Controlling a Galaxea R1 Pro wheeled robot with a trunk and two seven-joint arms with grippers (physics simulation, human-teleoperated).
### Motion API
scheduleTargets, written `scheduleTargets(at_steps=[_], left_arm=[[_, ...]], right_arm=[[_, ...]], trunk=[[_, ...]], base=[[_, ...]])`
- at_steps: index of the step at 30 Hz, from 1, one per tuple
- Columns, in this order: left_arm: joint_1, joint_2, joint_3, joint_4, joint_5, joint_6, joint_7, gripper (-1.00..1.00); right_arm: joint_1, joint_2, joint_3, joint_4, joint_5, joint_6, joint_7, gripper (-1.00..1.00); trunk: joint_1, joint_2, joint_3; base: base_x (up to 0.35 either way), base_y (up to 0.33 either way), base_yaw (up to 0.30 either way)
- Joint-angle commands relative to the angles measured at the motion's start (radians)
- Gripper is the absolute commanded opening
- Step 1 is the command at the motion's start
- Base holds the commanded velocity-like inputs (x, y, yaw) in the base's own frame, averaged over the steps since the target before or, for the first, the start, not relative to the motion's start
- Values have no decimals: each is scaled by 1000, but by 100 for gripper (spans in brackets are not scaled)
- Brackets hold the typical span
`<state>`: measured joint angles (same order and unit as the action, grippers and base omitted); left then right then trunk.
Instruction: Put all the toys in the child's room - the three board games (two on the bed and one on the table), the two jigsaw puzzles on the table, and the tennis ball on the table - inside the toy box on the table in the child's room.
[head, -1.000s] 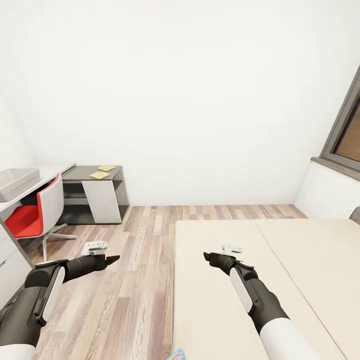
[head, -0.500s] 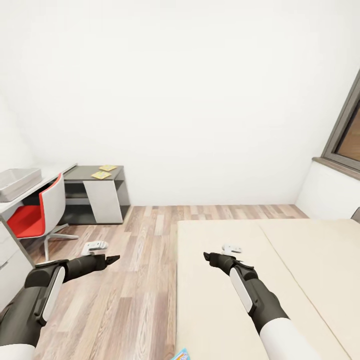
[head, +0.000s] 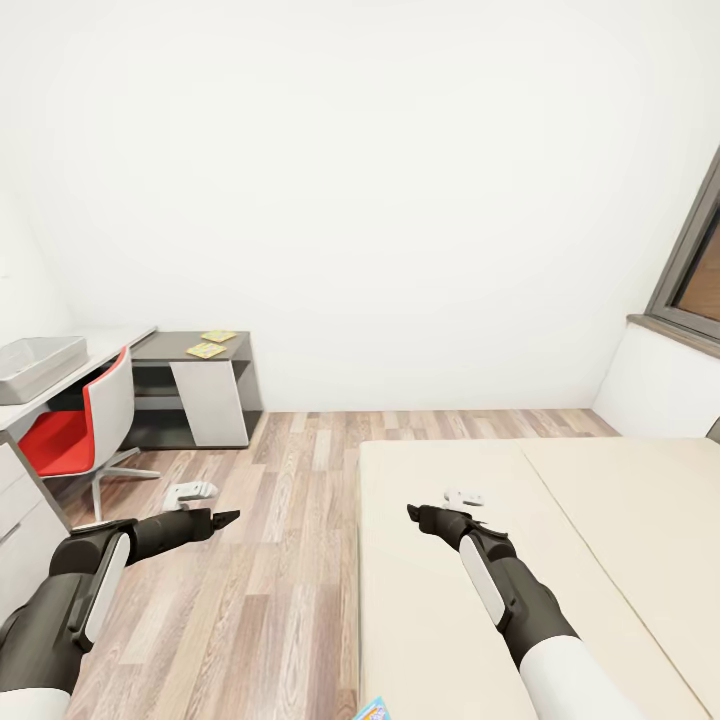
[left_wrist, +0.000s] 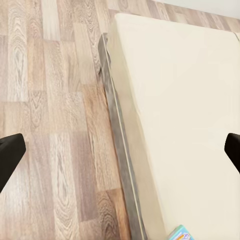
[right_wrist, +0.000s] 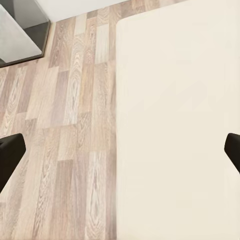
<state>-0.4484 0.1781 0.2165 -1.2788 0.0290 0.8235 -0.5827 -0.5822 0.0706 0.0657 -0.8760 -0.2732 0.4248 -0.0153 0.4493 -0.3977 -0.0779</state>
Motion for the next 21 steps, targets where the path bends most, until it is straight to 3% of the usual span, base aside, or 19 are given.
scheduleTargets(at_steps=[1,21], left_arm=[[-1,0,1,-1,3,8,-2,100],[-1,0,1,-1,3,8,-2,100]], right_arm=[[-1,0,0,-1,-4,5,-2,100],[-1,0,0,-3,-4,3,-5,100]], trunk=[[1,-2,-2],[1,-2,-2]], base=[[0,4,0],[0,1,0]])
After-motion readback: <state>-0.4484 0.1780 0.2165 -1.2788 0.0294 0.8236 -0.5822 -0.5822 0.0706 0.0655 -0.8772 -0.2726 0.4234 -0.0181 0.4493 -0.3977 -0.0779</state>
